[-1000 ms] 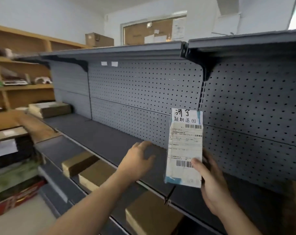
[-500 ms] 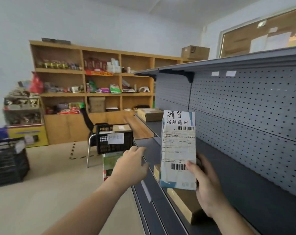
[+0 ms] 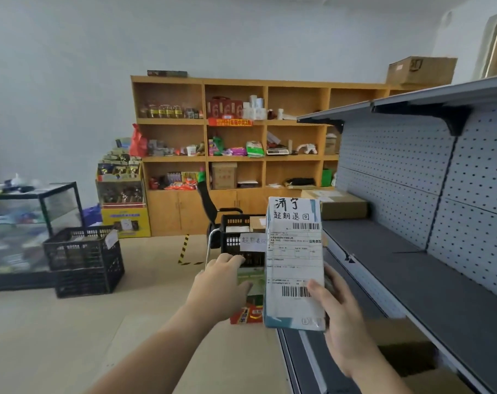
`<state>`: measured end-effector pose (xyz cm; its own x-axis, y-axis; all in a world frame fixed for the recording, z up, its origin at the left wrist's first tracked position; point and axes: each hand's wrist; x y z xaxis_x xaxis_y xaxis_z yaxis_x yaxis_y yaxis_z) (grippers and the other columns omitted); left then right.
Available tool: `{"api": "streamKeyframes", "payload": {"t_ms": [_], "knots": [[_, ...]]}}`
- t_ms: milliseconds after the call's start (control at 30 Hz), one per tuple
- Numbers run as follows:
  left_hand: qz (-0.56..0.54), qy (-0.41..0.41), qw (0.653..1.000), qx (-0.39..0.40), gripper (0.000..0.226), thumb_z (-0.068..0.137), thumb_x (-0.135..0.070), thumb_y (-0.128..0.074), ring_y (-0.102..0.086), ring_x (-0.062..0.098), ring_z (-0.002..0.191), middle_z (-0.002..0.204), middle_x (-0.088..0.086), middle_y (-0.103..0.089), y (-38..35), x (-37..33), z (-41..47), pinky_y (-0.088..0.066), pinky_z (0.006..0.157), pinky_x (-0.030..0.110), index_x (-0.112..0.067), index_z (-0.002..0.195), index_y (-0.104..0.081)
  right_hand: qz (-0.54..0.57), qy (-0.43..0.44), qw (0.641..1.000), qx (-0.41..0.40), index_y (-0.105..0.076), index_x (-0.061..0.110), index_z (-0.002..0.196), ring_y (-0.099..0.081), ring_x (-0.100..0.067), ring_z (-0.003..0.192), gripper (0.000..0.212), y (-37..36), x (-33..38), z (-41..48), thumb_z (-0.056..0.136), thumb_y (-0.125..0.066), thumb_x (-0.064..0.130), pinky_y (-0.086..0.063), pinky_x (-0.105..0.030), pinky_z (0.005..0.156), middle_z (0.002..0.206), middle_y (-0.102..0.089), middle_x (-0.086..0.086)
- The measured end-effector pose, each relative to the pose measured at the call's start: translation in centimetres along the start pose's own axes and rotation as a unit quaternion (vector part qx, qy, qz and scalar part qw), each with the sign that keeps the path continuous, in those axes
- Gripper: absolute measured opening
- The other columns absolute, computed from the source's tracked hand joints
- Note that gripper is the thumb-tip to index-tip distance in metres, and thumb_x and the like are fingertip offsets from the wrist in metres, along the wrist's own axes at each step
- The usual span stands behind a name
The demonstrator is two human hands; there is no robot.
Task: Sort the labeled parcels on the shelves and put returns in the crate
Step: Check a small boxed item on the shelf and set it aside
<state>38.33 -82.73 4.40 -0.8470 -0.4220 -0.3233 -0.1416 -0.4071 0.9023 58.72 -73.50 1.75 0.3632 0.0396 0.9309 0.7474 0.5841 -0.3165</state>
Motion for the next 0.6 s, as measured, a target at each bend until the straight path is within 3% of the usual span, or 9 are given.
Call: {"api": "streamKeyframes", "payload": {"t_ms": [167, 400, 500, 600], "knots": [[0.020, 0.018, 1.000, 0.006, 0.060, 0.095, -0.049, -0.062, -0.046, 0.018, 0.134, 0.148, -0.009, -0.046, -3.2, 2.4, 10.0, -0.048, 0.107, 0.042, -0.036, 0.150, -0.039, 0.018, -0.007, 0.999, 0.026, -0.059, 0.031, 0.132, -0.072, -0.025, 0.111, 0.043, 0.4, -2.8, 11.5, 0.091, -0.066, 0.021, -0.059, -0.046, 0.083, 0.124, -0.073, -0.006], [0.005, 0.061, 0.998, 0.004, 0.054, 0.097, -0.051, -0.058, -0.047, 0.017, 0.132, 0.147, -0.011, -0.047, -6.2, 5.4, 24.3, -0.046, 0.106, 0.039, -0.038, 0.147, -0.042, 0.030, -0.029, 0.997, 0.057, -0.059, 0.038, 0.133, -0.071, -0.032, 0.113, 0.050, -0.1, -5.1, 28.4, 0.087, -0.078, 0.031, -0.057, -0.060, 0.093, 0.125, -0.072, -0.009], [0.001, 0.072, 0.997, 0.013, 0.052, 0.097, -0.050, -0.059, -0.049, 0.015, 0.130, 0.145, -0.010, -0.048, -7.7, 7.6, 29.4, -0.048, 0.106, 0.038, -0.037, 0.145, -0.044, 0.033, -0.038, 0.997, 0.057, -0.061, 0.042, 0.128, -0.071, -0.029, 0.114, 0.046, -0.8, -6.9, 34.5, 0.086, -0.077, 0.033, -0.057, -0.058, 0.094, 0.123, -0.073, -0.005], [0.005, 0.070, 0.997, 0.011, 0.049, 0.097, -0.049, -0.059, -0.051, 0.015, 0.126, 0.140, -0.009, -0.052, -9.4, 10.2, 35.3, -0.051, 0.102, 0.038, -0.036, 0.143, -0.045, 0.035, -0.042, 0.997, 0.058, -0.059, 0.036, 0.132, -0.072, -0.029, 0.111, 0.048, -1.3, -8.8, 40.5, 0.086, -0.070, 0.028, -0.058, -0.054, 0.089, 0.121, -0.074, -0.007]]}}
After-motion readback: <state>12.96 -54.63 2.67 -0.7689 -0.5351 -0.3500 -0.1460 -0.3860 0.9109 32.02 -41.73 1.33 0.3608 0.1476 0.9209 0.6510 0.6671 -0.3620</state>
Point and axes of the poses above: each hand's wrist, its own z-axis towards the middle knuckle, its own y-axis out of the back of the hand, x = y × z
